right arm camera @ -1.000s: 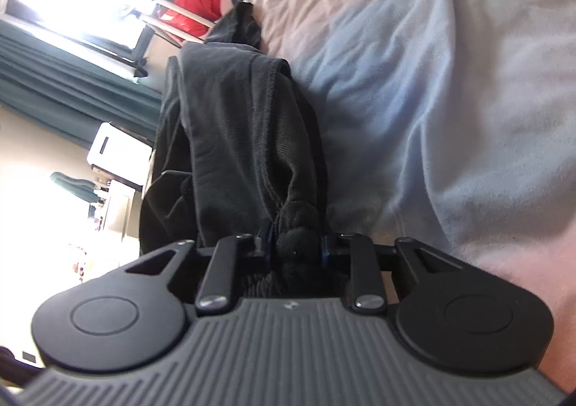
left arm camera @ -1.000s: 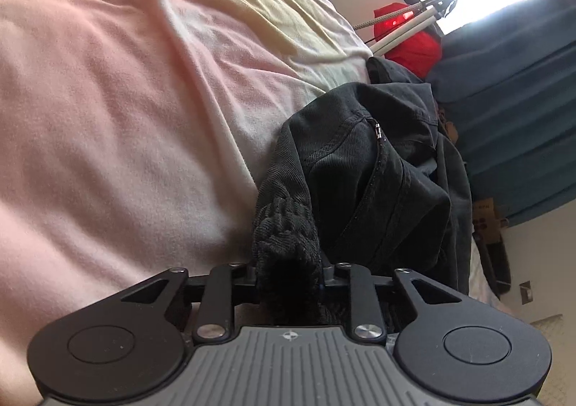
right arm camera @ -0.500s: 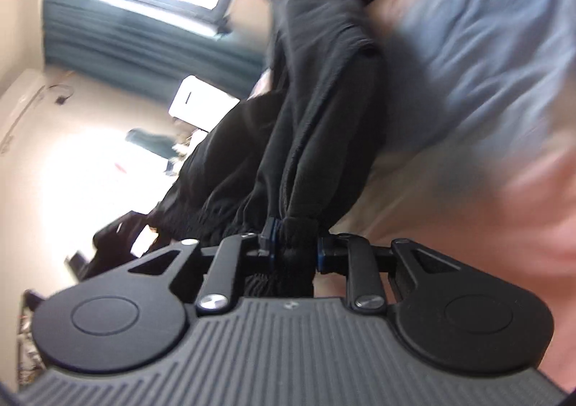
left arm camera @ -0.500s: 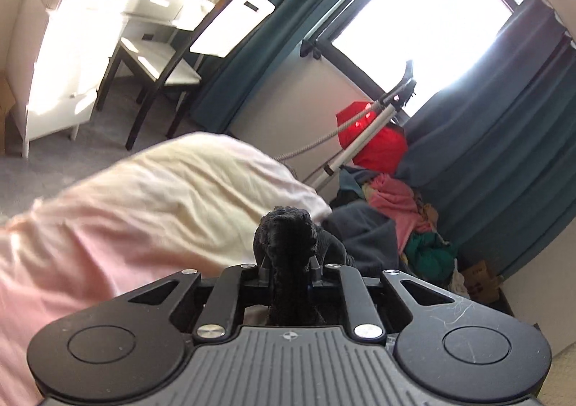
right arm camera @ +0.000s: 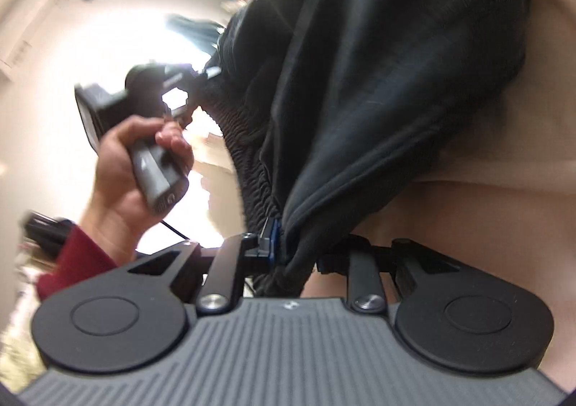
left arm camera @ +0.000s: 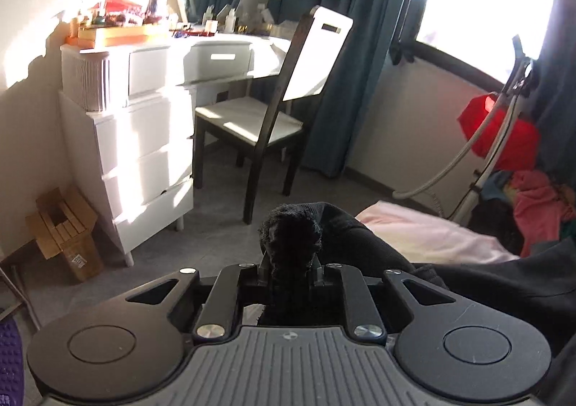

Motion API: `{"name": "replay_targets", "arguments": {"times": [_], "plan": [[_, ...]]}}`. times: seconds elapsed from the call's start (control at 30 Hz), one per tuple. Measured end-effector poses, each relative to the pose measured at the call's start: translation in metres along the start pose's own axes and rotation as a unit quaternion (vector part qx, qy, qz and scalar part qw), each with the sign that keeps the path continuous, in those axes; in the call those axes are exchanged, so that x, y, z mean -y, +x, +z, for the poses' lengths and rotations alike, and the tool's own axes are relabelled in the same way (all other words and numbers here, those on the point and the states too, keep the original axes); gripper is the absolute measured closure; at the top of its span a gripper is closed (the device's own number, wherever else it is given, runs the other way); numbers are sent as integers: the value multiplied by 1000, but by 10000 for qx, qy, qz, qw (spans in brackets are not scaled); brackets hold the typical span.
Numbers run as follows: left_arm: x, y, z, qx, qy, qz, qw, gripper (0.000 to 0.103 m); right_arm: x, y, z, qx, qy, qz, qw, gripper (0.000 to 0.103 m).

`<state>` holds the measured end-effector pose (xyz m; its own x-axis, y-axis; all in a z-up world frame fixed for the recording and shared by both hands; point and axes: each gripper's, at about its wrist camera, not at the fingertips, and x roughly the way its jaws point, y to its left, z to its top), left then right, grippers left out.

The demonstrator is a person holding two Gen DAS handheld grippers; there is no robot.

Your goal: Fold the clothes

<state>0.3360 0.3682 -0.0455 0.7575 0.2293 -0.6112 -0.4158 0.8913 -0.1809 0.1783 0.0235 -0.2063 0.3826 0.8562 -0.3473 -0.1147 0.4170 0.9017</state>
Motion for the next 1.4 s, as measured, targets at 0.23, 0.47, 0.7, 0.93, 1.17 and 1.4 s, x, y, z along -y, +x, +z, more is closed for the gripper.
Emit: {"name": "replay_targets", "arguments": {"times": [0.23, 0.47, 0.7, 0.93, 1.17, 1.4], "plan": [[-11, 21, -27, -30, -83, 100, 9999, 78, -28, -8, 2, -105, -1047, -340, 9939, 67], [28, -57, -23, 413, 607, 483, 9961, 22, -86, -79, -27, 329, -2570, -1045, 9602, 23], [122, -180, -62, 814, 1108, -560, 9889, 20, -105, -197, -13, 1316, -3114, -1546, 9283, 23], [192, -291, -154, 1050, 1663, -1525, 9685, 19, -84, -284, -9, 2118, -3409, -2312, 8863, 23], [213, -345, -241, 1077, 1791, -1984, 9576, 19, -46, -335, -7, 2647, -3467, -2903, 8517, 23], [217, -320, -306, 1008, 1713, -2029, 9588, 18, -18, -343, -13, 2959, -3209, -3211, 8405, 24]]}}
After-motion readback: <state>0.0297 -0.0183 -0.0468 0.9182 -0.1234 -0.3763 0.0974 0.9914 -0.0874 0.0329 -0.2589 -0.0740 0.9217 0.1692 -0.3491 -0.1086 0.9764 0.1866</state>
